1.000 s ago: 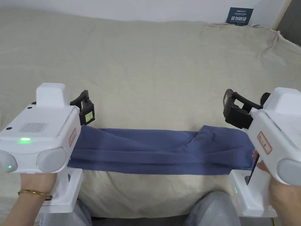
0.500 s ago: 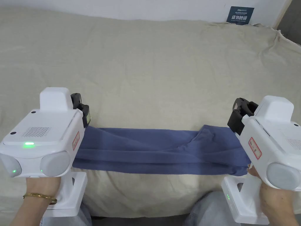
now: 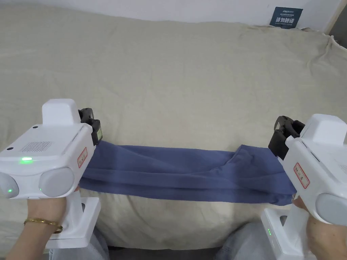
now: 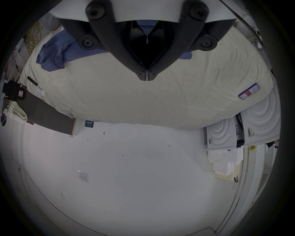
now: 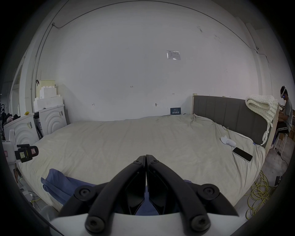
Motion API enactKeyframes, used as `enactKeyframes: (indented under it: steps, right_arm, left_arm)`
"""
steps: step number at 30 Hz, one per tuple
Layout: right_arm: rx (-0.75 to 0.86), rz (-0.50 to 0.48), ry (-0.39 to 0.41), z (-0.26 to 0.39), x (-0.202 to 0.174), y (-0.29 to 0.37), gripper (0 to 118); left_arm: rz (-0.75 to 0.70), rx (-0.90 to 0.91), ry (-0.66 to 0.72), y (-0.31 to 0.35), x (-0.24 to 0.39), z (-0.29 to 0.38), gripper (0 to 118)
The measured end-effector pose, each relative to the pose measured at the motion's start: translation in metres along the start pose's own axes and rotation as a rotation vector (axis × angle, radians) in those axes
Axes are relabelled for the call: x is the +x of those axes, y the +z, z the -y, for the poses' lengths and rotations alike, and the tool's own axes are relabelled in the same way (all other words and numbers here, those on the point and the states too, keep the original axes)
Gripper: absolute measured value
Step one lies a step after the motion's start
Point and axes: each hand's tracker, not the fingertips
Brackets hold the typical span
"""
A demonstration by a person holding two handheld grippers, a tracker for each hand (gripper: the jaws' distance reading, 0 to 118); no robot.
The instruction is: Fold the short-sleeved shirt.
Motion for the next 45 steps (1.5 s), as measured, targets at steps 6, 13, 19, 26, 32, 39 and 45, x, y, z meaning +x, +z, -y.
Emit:
enactKeyframes:
  steps: [6,13,19,26,32,39,45]
  right_arm:
    - [-0.008,0.004,0.009,-0.001,0.001,-0.004,0]
    - [-0.022,0.012,0.016,-0.001,0.001,-0.008,0]
    - [-0.029,0.016,0.019,0.0,-0.002,-0.014,0]
    - [-0.049,0.011,0.058,0.0,-0.019,-0.016,0]
    - [-0.061,0.019,0.065,-0.001,-0.026,-0.017,0]
    - [-0.08,0.046,0.069,0.0,-0.023,-0.019,0]
    - [-0.097,0.053,0.061,0.003,-0.022,-0.019,0]
  left_arm:
    - [0.076,-0.151,0.126,-0.023,-0.033,-0.015,0]
    - [0.159,-0.388,0.323,-0.07,-0.102,-0.032,0]
    - [0.273,-0.542,0.414,-0.093,-0.145,-0.03,40]
    - [0.312,-0.687,0.412,-0.11,-0.173,-0.012,105]
    - [0.269,-0.818,0.398,-0.127,-0.186,0.01,105]
    - [0.309,-0.852,0.405,-0.138,-0.178,0.023,95]
    - [0.337,-0.879,0.356,-0.14,-0.157,0.03,74]
